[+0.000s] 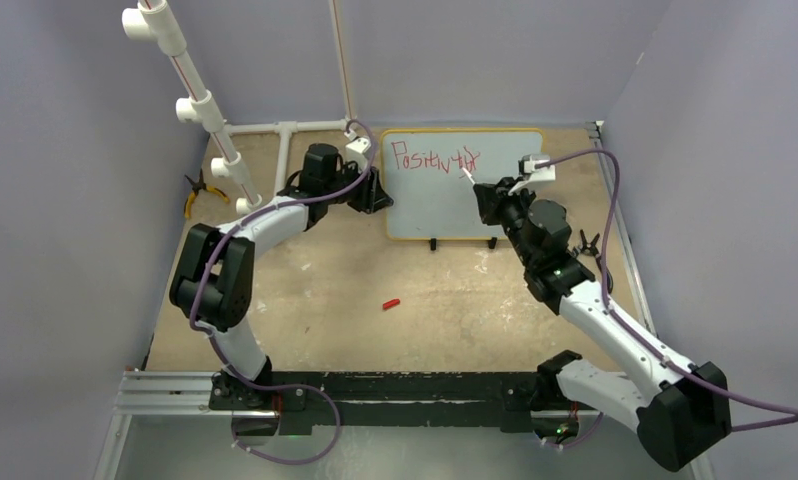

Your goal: Write a sentence on the whiteboard

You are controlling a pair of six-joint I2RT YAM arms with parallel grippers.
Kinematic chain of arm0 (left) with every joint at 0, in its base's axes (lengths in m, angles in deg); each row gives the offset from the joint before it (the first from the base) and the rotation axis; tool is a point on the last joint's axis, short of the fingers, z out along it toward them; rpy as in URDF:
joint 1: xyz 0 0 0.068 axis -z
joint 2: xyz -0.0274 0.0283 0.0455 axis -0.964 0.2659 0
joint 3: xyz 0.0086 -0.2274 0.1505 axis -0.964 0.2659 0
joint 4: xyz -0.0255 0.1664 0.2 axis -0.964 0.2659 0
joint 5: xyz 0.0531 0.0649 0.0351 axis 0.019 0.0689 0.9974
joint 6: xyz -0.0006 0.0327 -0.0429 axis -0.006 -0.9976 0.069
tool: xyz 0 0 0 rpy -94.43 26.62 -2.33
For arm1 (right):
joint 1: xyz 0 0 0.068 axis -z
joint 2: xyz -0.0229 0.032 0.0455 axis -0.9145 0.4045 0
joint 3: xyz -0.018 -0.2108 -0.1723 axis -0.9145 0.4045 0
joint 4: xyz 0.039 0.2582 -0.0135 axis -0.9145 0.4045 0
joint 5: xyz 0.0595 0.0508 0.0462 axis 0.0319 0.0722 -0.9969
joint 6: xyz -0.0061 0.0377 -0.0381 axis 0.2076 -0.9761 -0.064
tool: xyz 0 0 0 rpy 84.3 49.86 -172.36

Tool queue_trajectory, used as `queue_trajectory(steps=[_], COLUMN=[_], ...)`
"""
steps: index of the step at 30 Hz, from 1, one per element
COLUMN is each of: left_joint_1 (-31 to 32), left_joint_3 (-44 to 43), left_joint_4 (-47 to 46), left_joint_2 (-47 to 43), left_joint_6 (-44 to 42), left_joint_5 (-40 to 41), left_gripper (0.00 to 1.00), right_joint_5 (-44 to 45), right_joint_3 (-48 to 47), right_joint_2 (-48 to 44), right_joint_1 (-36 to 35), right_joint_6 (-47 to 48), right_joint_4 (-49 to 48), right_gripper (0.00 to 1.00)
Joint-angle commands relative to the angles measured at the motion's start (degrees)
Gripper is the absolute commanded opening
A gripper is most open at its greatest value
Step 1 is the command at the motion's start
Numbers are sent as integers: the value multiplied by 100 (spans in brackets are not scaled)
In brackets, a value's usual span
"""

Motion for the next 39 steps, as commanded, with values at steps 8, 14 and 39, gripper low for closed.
queue_trajectory(steps=[8, 14, 39], left_joint_1=[-126, -179, -170], left_joint_3=[83, -241, -230], left_joint_4=[-639, -704, -587], left_joint_2=[-490, -312, -25], left_joint_6=[401, 475, 314], left_joint_5=[-73, -161, -154], left_gripper=[50, 55, 49], right_joint_5=[379, 557, -902], right_joint_3=[269, 303, 357], right_joint_2=[-517, -263, 131], right_joint_1=[-17, 241, 1512], right_joint_6=[3, -78, -129], right_joint_4=[-221, -151, -1200], right_gripper=[0, 0, 0])
